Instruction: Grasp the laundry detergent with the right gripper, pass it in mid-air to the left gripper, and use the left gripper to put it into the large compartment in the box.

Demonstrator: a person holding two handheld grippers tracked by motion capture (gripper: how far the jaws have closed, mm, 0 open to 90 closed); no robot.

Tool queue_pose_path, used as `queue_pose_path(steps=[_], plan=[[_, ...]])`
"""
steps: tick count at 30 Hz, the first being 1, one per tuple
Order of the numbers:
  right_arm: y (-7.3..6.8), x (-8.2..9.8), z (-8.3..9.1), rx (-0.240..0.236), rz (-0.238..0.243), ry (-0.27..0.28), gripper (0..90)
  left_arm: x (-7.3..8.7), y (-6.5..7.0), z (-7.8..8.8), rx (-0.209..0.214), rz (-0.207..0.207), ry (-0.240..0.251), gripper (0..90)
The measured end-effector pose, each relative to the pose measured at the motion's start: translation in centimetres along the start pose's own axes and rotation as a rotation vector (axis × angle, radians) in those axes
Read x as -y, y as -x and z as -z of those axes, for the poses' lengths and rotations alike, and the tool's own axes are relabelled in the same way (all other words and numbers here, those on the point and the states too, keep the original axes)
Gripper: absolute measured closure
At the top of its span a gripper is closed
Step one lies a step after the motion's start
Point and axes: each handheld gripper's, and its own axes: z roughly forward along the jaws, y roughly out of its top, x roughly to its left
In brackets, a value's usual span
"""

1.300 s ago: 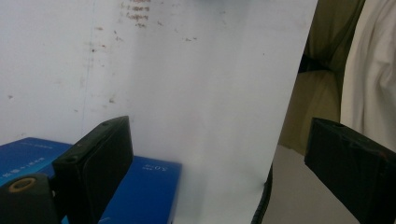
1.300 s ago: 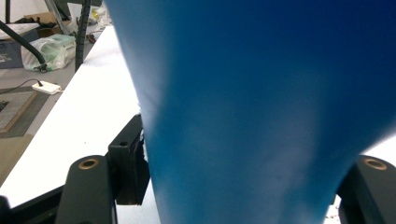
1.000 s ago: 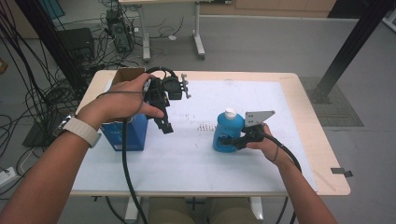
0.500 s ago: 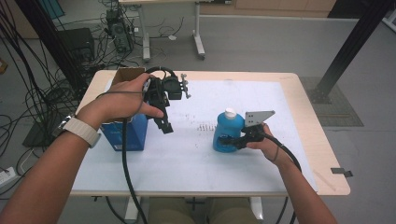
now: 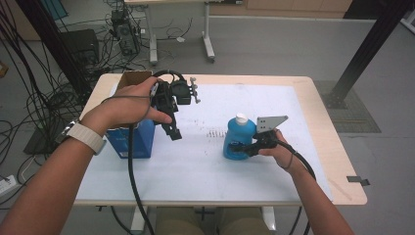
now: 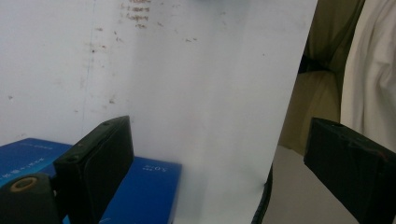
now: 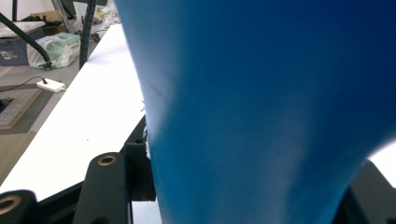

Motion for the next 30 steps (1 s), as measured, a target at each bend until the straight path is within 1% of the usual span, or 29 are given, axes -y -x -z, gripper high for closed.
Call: queue_pose_path(steps=[9, 10, 12, 13, 15, 16, 30], plan=[[-0.04, 0.01, 0.01, 0.003, -0.005, 0.001, 40.6, 0.06, 0.01, -0.04, -0.002, 0.009, 0.006, 8.9], [-0.03, 0.01, 0.01, 0.002, -0.003, 0.0, 40.7, 0.06, -0.03, -0.02, -0.002, 0.003, 0.001, 8.9], [-0.01, 0.02, 0.01, 0.0, -0.004, 0.001, 40.7, 0.07, 0.01, -0.03, -0.002, 0.007, 0.006, 8.9], [-0.02, 0.04, 0.01, 0.001, -0.006, 0.002, 40.7, 0.06, -0.02, -0.01, -0.002, 0.002, 0.002, 8.9], [-0.01, 0.06, 0.01, 0.001, -0.009, 0.002, 40.7, 0.07, 0.02, -0.03, -0.002, 0.009, 0.006, 8.9], [-0.02, 0.06, 0.0, 0.001, -0.007, 0.003, 40.8, 0.07, -0.03, 0.02, -0.001, 0.003, 0.001, 8.9], [0.05, 0.05, 0.01, -0.002, -0.01, 0.0, 41.8, 0.15, -0.03, 0.06, -0.002, 0.006, 0.003, 8.9]])
